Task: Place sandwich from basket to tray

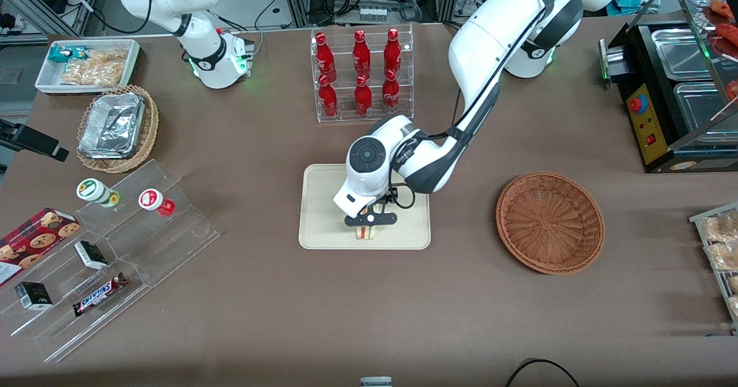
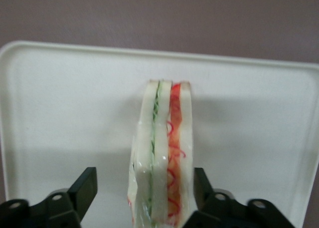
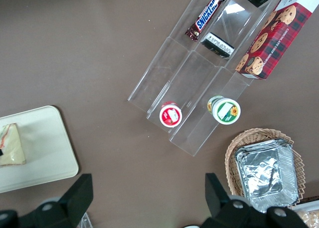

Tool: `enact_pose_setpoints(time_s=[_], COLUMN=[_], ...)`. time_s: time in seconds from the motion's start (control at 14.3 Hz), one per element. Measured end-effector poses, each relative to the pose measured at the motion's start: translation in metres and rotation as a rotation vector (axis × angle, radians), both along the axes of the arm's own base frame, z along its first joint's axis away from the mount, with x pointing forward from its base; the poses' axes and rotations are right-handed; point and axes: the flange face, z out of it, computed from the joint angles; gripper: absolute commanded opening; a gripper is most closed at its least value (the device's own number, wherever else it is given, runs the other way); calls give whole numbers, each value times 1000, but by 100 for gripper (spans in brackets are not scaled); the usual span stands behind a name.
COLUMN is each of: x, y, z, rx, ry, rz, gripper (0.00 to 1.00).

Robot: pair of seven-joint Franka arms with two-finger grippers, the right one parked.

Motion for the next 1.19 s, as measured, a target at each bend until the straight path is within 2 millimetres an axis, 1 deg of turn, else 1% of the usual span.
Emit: enact_pose_setpoints(time_s=[0.07,0.14,0.21,0.35,0.42,0.56,0.7,0.77,0.91,1.05,1.19], x=[13,30,47,76,86,97,99,97,87,66,37], y=[12,33,60,127,162,227,289,317,361,393,411], z=[12,30,52,101,126,169,201,212,231,256,291], rx=[6,15,25,55,64,82,101,106,119,136,156], ry=[-5,-6,-4,32,54,92,134,149,170,209,248], rz=[22,42,45,27,17,-12,-39,-44,-30,-38,-38], gripper=[100,100,100,100,100,100,100,100,100,100,100])
